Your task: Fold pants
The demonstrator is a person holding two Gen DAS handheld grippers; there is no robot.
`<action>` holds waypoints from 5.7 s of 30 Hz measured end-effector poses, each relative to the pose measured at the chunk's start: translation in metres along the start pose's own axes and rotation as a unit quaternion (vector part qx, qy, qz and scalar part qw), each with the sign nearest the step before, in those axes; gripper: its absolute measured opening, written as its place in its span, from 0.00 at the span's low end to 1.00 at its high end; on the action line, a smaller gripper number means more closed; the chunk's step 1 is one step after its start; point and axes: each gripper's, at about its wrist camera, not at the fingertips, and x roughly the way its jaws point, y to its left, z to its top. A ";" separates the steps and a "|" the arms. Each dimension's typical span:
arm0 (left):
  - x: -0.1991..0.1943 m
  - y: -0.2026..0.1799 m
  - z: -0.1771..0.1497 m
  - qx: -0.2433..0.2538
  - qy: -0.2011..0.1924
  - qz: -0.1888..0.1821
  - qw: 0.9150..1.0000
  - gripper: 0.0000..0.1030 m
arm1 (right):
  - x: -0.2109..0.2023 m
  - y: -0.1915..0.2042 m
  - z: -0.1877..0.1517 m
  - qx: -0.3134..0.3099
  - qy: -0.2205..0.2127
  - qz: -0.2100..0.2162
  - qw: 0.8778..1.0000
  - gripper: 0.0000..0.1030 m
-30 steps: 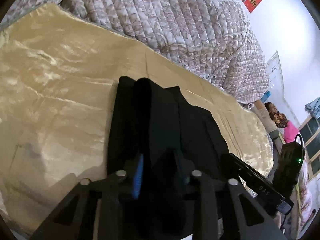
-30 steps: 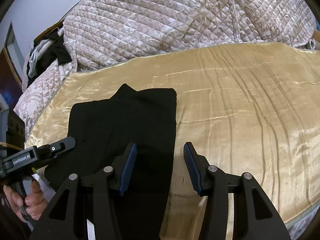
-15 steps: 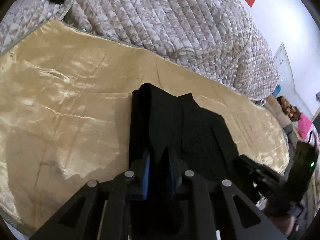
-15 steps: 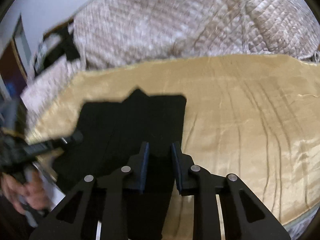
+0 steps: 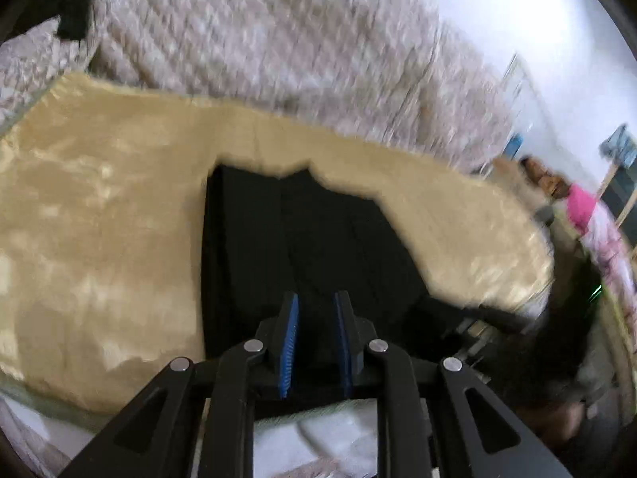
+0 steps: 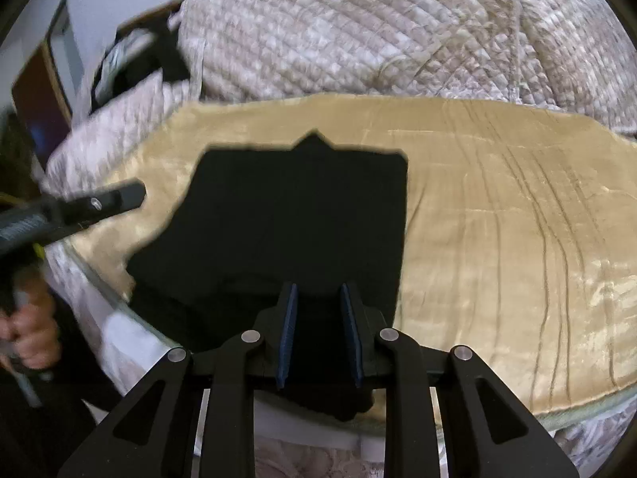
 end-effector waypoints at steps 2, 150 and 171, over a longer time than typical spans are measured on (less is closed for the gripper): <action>0.006 0.002 -0.004 0.004 0.005 0.017 1.000 0.15 | 0.000 -0.003 0.003 0.008 0.007 0.007 1.000 0.23; 0.083 0.076 0.135 0.025 -0.017 0.113 0.993 0.37 | 0.111 -0.022 0.165 0.005 0.015 0.053 0.998 0.18; 0.044 0.058 0.104 0.038 -0.042 0.156 0.986 0.40 | 0.085 -0.014 0.129 0.013 0.012 0.035 0.999 0.18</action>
